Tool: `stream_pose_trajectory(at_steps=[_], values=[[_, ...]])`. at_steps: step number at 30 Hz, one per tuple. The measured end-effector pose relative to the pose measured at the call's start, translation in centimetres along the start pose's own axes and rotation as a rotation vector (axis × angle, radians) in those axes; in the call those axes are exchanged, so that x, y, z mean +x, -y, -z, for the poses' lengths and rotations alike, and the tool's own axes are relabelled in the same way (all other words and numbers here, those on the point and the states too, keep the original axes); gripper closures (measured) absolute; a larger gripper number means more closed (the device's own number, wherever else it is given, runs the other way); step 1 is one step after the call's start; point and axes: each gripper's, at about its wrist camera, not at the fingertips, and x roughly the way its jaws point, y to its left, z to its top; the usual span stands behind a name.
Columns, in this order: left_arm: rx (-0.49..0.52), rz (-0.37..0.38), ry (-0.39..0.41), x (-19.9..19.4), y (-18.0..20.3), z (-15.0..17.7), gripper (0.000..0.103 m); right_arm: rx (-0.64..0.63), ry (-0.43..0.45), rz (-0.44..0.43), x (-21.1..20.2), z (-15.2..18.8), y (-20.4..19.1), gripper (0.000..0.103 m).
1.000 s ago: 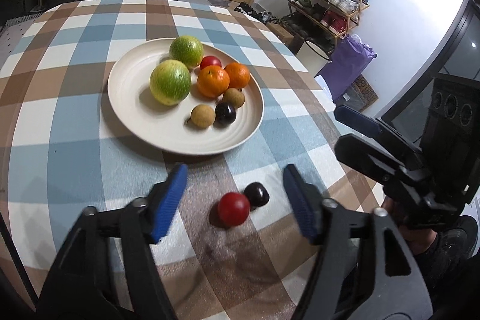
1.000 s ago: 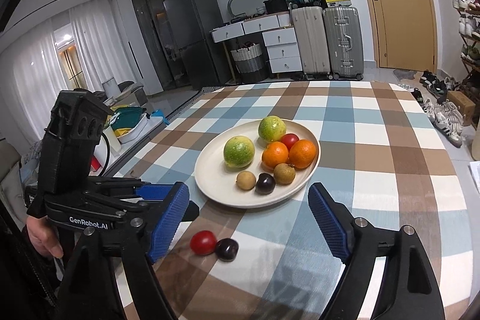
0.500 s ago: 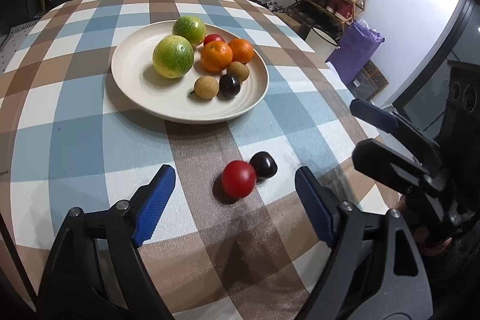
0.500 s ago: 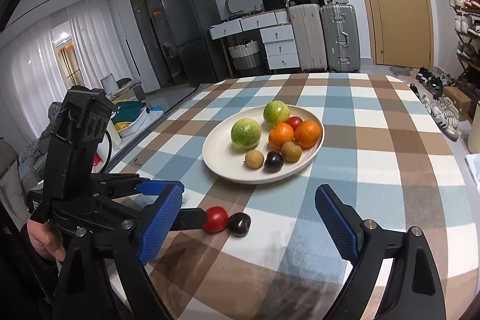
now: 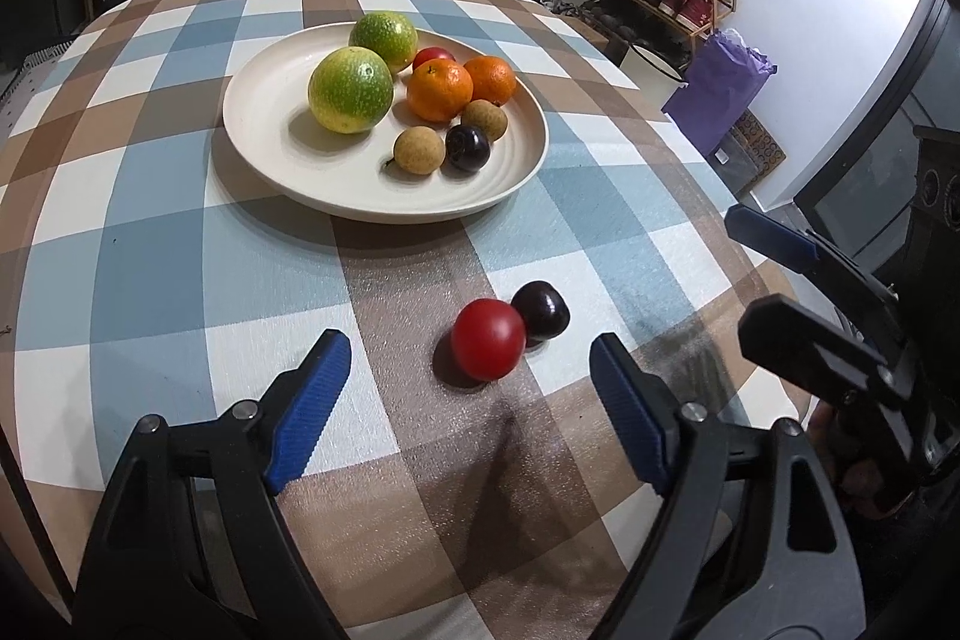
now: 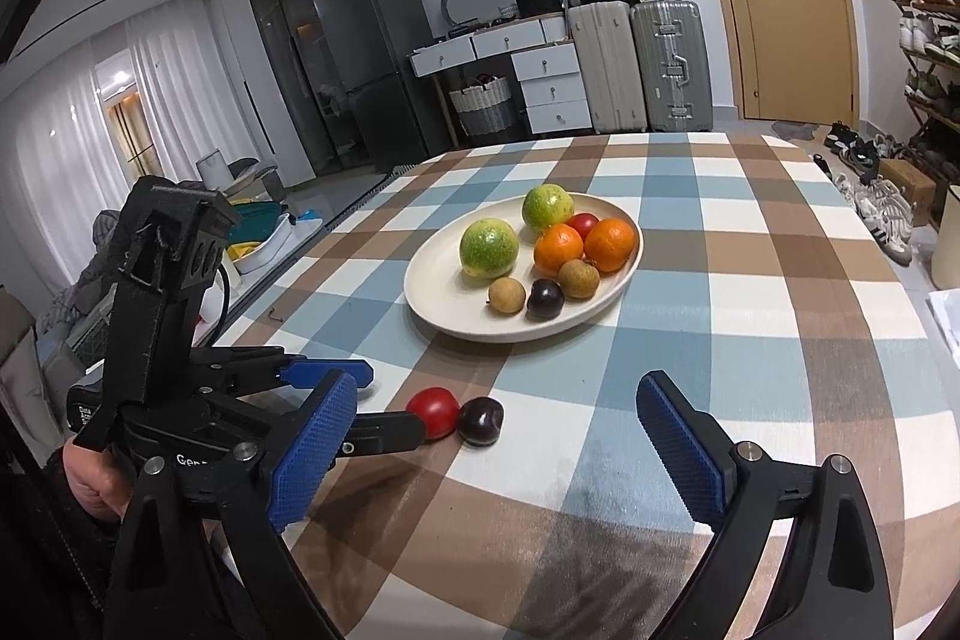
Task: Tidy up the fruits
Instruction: 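Withdraw both open tools from the plate toward the red tomato and plum, then grasp the red tomato with the left tool while the right tool grasps the last dark plum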
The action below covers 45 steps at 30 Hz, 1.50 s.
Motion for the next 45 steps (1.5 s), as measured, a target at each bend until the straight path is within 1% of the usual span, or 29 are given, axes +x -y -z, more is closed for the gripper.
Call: stream_pose_trajectory(at_steps=[4, 6, 10, 12, 14, 16, 18, 19, 23, 25, 26, 29, 37, 39, 45], values=[[0.008, 0.023, 0.013, 0.0, 0.0, 0.1, 0.024, 0.008, -0.008, 0.009, 0.0, 0.2, 0.1, 0.006], [0.021, 0.027, 0.015, 0.0, 0.2, 0.1, 0.029, 0.011, -0.009, 0.011, -0.1, 0.3, 0.2, 0.005], [0.039, 0.041, 0.011, 0.1, 0.4, 0.0, 0.035, 0.009, -0.009, 0.013, -0.2, 0.3, 0.2, 0.005], [0.045, 0.045, 0.007, 0.2, 0.6, 0.0, 0.041, 0.01, -0.008, 0.011, -0.2, 0.3, 0.2, 0.005], [0.055, 0.047, 0.003, 0.3, 0.7, 0.1, 0.045, 0.009, -0.007, 0.011, -0.2, 0.3, 0.2, 0.005], [0.062, 0.053, -0.001, 0.5, 0.7, 0.1, 0.051, 0.008, -0.007, 0.011, -0.3, 0.3, 0.2, 0.005], [0.067, 0.061, -0.005, 0.6, 0.7, 0.3, 0.059, 0.009, -0.008, 0.011, -0.3, 0.3, 0.2, 0.005], [0.068, 0.066, -0.006, 0.6, 0.6, 0.3, 0.061, 0.009, -0.008, 0.011, -0.3, 0.3, 0.2, 0.004], [0.065, 0.087, -0.012, 0.9, 0.3, 0.3, 0.07, 0.009, -0.01, 0.011, -0.4, 0.4, 0.2, 0.004], [0.057, 0.096, -0.01, 0.9, -0.1, 0.3, 0.079, 0.008, -0.01, 0.012, -0.3, 0.4, 0.3, 0.004], [0.05, 0.11, -0.012, 1.0, -0.3, 0.3, 0.081, 0.009, -0.01, 0.012, -0.3, 0.4, 0.3, 0.004], [0.041, 0.129, -0.005, 0.9, -0.7, 0.3, 0.082, 0.01, -0.012, 0.012, -0.3, 0.4, 0.3, 0.004], [0.038, 0.132, 0.004, 0.6, -0.8, 0.5, 0.085, 0.018, -0.021, 0.015, -0.2, 0.7, 0.5, 0.004], [0.036, 0.135, 0.009, 0.4, -0.9, 0.5, 0.087, 0.021, -0.024, 0.016, -0.2, 0.7, 0.5, 0.004], [0.046, 0.13, 0.008, 0.5, -0.7, 0.3, 0.087, 0.026, -0.032, 0.02, 0.1, 0.8, 0.7, 0.004]])
